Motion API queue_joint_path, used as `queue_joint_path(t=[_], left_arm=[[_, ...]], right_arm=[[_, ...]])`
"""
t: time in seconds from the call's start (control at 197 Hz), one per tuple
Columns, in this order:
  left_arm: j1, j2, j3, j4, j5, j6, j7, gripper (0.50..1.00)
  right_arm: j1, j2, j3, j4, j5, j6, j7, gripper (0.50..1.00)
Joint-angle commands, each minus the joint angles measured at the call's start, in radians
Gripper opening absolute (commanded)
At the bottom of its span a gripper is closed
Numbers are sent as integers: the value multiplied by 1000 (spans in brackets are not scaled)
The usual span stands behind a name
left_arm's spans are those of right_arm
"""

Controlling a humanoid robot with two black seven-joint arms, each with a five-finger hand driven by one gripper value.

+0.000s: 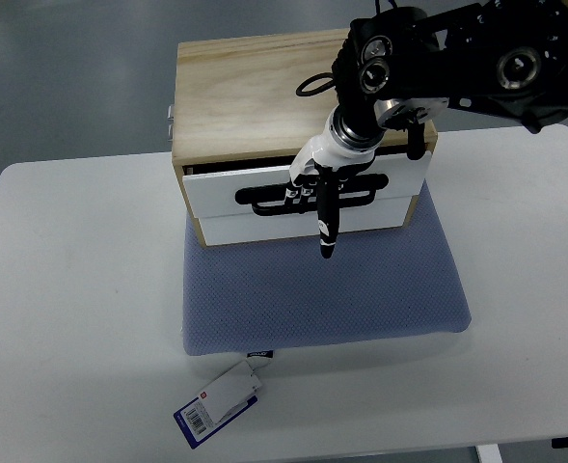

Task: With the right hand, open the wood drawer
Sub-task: 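Pull the upper drawer toward the robot with the right hand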

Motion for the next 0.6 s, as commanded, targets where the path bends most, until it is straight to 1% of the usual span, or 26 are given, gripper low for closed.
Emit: queue_joint_path(t=[0.0, 0.193, 0.198, 0.594], left_arm=[[0, 0, 0, 0, 0, 0, 0, 1000], [0, 0, -1, 2, 0, 0, 1, 1000], [0, 0, -1, 3, 0, 0, 1, 1000], [0, 0, -1, 2, 0, 0, 0, 1000]], right_arm=[[0, -13, 1, 8, 7, 18, 0, 944], [0, -39, 1, 36, 14, 39, 0, 944], [0, -51, 1, 47, 16, 45, 0, 944], [4, -97, 29, 114, 27, 56, 0, 944]])
